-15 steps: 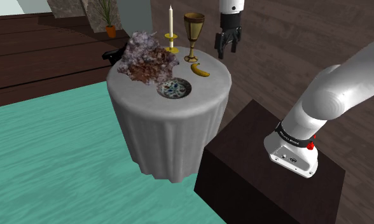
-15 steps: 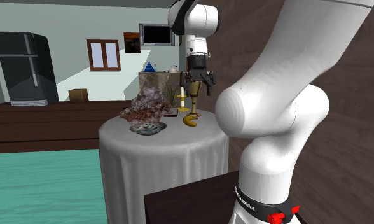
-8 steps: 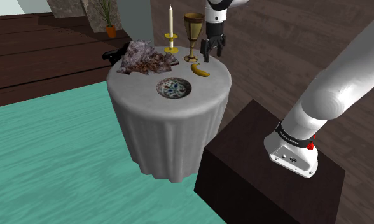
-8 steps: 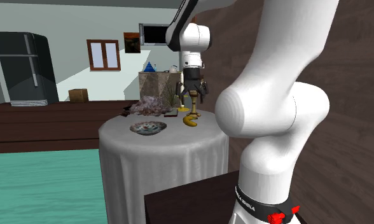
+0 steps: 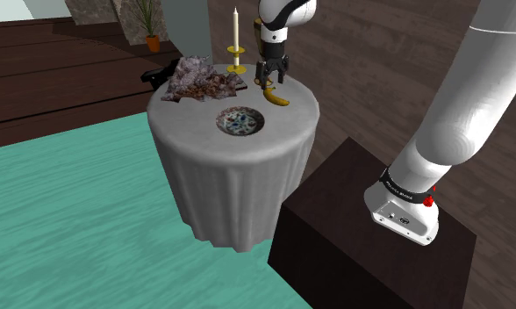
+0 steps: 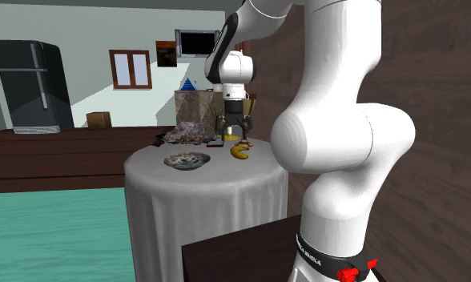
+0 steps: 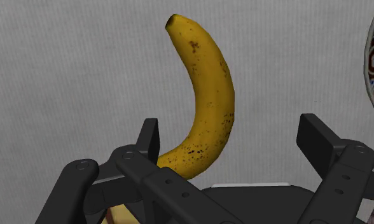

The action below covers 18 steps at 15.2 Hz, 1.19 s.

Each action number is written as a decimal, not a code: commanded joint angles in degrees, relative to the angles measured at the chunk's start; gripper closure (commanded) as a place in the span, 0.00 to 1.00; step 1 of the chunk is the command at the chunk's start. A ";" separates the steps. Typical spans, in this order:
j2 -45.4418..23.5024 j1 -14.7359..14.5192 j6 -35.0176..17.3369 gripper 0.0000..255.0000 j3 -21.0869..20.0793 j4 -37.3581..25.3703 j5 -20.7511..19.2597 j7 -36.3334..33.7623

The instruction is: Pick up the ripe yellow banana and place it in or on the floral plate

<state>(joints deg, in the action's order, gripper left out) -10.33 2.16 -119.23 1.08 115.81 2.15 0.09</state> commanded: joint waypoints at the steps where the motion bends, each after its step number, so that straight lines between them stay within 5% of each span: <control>1: -1.79 0.22 -0.56 0.00 0.11 -1.47 0.20 0.39; 8: -4.23 0.15 -6.00 0.00 0.00 1.52 0.40 0.51; 16: -4.23 0.15 -5.98 0.00 0.00 1.51 0.40 0.51; 17: -4.23 0.15 -5.98 1.00 0.00 1.51 0.40 0.51; 18: -4.23 0.15 -5.98 1.00 0.00 1.51 0.40 0.51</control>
<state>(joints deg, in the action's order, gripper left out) -14.55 2.32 -125.21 1.08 117.32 2.55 0.60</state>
